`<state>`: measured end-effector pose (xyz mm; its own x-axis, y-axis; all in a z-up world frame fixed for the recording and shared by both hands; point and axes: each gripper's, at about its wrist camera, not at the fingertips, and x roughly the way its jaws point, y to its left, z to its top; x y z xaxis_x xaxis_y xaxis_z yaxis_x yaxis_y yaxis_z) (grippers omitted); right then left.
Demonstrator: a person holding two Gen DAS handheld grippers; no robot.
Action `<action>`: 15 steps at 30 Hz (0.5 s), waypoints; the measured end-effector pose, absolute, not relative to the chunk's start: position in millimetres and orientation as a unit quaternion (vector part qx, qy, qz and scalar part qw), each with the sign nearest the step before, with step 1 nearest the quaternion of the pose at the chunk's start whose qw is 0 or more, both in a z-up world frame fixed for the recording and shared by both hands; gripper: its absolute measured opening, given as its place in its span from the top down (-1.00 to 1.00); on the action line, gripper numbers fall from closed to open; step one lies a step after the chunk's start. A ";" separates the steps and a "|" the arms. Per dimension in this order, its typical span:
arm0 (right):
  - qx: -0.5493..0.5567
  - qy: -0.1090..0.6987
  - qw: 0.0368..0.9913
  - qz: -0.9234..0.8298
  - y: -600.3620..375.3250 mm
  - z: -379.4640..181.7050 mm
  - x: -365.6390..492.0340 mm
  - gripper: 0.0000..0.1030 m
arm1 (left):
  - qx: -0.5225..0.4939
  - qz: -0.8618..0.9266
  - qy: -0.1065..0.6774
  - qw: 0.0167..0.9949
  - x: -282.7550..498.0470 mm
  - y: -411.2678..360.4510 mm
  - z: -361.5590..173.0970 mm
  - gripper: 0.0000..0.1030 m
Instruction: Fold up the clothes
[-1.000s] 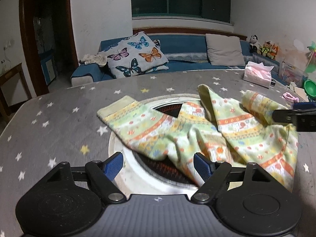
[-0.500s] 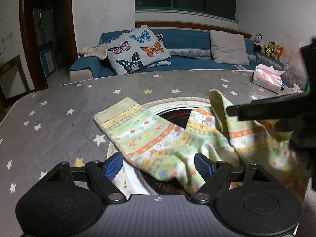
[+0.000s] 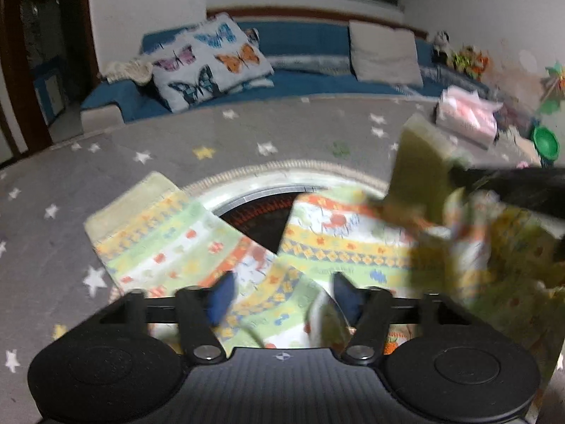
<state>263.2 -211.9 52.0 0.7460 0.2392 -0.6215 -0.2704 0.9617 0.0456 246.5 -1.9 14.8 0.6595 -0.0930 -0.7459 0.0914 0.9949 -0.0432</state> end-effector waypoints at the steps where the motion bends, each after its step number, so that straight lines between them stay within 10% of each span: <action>1: -0.017 0.325 0.936 0.135 -218.9 56.6 259.0 0.87 | -0.001 -0.053 0.414 0.909 247.5 -1.9 11.9 0.23; 5: 0.010 0.299 0.947 0.115 -259.2 80.0 233.0 0.87 | -0.008 -0.051 0.412 0.909 240.4 3.2 9.3 0.83; 15: 0.057 0.270 0.961 0.019 -361.8 93.7 163.6 0.88 | -0.030 0.010 0.367 0.930 183.0 53.1 33.1 1.00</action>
<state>163.6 -361.8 93.7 0.8536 0.0671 -0.5166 -0.0053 0.9927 0.1203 183.0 53.1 33.1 0.7302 -0.0031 -0.6832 -0.0410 0.9980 -0.0483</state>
